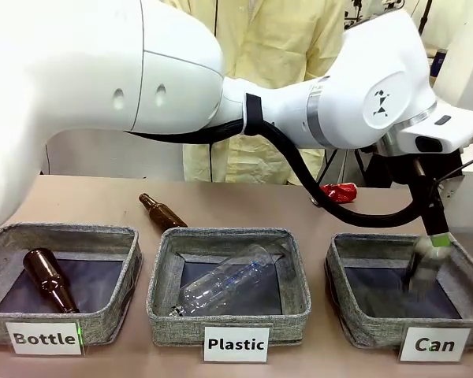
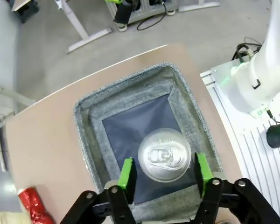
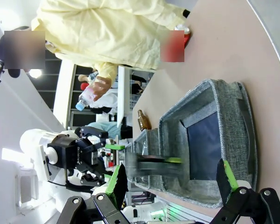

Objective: Sort the can waste into the basket.
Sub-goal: Pick up the can waste from the table and place it in the right Fabric basket.

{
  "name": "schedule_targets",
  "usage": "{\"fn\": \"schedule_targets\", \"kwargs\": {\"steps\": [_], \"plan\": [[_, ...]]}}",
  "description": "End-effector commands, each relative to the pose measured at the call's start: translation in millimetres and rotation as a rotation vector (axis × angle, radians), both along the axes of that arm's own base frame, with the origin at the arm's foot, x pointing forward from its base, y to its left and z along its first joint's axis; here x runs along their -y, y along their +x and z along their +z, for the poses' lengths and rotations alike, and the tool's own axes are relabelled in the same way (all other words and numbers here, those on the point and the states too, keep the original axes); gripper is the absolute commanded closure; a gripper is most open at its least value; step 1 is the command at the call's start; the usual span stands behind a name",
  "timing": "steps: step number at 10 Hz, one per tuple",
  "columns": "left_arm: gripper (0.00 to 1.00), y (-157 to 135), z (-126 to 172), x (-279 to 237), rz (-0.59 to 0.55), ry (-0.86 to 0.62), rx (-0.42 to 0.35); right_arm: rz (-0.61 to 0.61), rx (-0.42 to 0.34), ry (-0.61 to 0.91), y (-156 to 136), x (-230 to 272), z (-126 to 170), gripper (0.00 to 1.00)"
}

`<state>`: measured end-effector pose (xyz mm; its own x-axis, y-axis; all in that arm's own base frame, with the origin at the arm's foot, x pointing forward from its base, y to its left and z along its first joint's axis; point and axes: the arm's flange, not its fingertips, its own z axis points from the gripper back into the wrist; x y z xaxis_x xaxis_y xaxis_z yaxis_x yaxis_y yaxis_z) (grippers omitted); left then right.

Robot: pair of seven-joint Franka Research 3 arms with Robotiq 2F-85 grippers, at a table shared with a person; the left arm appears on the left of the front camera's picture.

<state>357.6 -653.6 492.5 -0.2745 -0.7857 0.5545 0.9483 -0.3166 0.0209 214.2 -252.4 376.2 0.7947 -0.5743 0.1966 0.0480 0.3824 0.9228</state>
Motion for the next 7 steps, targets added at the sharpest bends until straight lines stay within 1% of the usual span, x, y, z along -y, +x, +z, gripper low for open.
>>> {"fn": "schedule_targets", "kwargs": {"steps": [1,4,5,7], "plan": [[0.00,-0.1,7.6,1.9,-0.005,0.019,0.015,-0.002,0.035,-0.001,1.6,0.9,1.3,0.00],[0.00,-5.8,15.3,-7.9,-0.008,0.008,0.022,-0.002,0.035,-0.001,1.6,0.9,1.3,0.00],[0.00,-7.0,25.0,-18.1,-0.010,0.029,0.047,-0.002,0.035,-0.001,1.6,0.9,1.3,0.00],[0.00,-18.0,86.8,-96.3,0.026,-0.015,0.059,-0.002,0.035,-0.001,1.6,0.9,1.3,0.00]]}}
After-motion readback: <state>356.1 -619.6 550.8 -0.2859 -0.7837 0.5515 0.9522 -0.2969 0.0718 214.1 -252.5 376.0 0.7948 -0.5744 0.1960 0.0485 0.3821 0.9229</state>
